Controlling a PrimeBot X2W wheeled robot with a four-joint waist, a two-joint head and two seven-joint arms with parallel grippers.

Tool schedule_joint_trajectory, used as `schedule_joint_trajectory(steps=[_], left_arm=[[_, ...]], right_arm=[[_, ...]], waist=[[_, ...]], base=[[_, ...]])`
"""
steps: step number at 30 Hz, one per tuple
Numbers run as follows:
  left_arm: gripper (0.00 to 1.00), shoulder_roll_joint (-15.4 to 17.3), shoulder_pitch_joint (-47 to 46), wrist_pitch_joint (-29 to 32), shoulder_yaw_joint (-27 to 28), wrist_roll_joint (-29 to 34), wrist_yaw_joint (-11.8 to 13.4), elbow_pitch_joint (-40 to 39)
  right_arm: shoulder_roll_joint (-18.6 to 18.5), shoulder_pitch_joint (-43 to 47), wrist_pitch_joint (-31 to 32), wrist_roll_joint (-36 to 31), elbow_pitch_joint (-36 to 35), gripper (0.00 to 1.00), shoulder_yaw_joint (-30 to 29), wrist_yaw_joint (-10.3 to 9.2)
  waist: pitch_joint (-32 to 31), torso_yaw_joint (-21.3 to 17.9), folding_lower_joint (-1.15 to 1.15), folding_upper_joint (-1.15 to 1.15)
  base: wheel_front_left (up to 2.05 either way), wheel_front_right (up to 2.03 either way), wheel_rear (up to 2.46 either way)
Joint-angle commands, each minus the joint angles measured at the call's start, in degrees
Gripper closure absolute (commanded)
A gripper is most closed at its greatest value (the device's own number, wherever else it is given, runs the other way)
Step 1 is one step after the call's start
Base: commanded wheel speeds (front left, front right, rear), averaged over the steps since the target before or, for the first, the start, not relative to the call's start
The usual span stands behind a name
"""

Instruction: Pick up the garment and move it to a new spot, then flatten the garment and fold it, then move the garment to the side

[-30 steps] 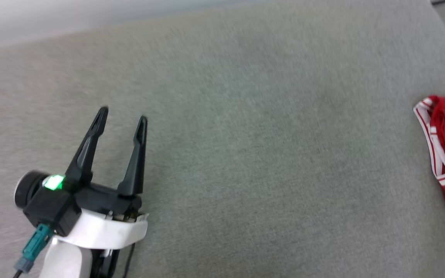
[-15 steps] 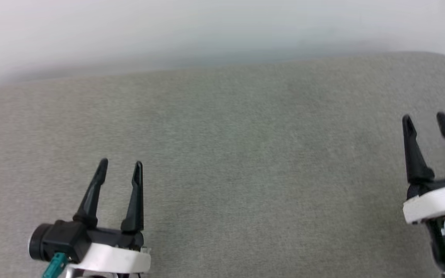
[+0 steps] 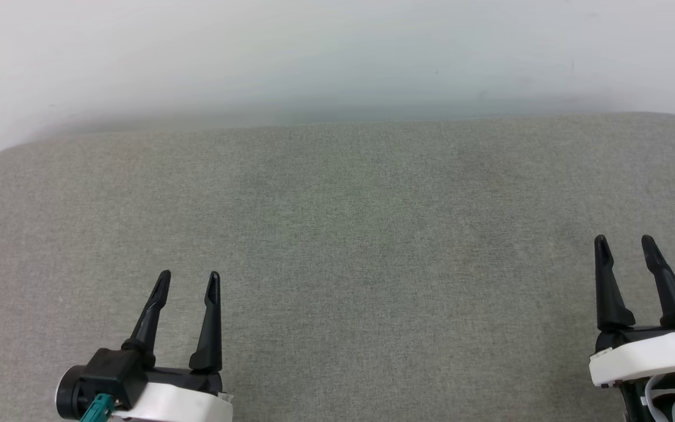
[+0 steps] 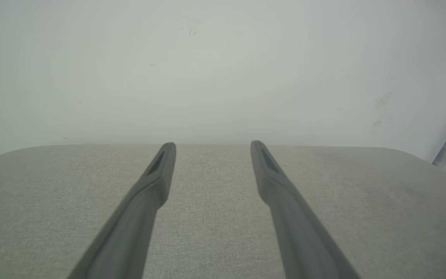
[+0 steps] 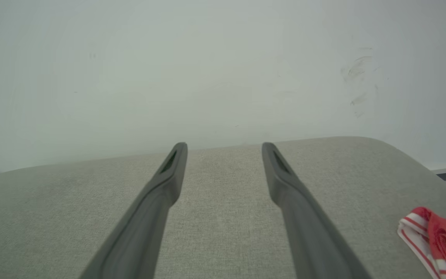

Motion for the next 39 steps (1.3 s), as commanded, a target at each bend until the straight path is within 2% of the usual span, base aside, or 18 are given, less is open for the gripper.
schedule_joint_trajectory(steps=[1,26,27,30,39], left_arm=[[0.0,-0.03,0.46,-0.12,0.32,-0.09,-0.17,0.16],[0.0,-0.56,-0.68,-0.12,1.79,-0.68,-0.36,-0.27],[1.0,-0.58,0.2,-0.01,1.85,-0.87,-0.25,-0.01],[1.0,-0.65,0.82,0.19,1.74,-1.75,-0.26,1.13],[1.0,0.0,-0.34,2.26,1.84,-12.55,-0.1,2.65]], right_arm=[[0.4,0.62,-0.62,0.09,0.3,0.0,-0.07,-0.02],[1.57,0.67,-1.49,1.61,1.28,0.0,1.7,-0.02],[1.23,0.14,-1.5,1.31,1.69,1.0,1.63,0.0],[1.4,0.36,-1.3,2.1,2.98,1.0,1.73,0.0],[1.81,-0.08,0.92,11.53,3.86,1.0,1.22,0.0]], waist=[[-0.23,0.02,0.01,0.0],[-0.89,-0.12,0.01,0.0],[-0.91,-0.11,0.01,0.0],[-0.94,-0.1,0.01,0.0],[-1.22,-0.01,0.01,0.0]], base=[[0.0,0.0,0.0],[0.0,0.0,0.0],[0.0,0.0,0.0],[0.0,0.0,0.0],[0.0,0.0,0.0]])
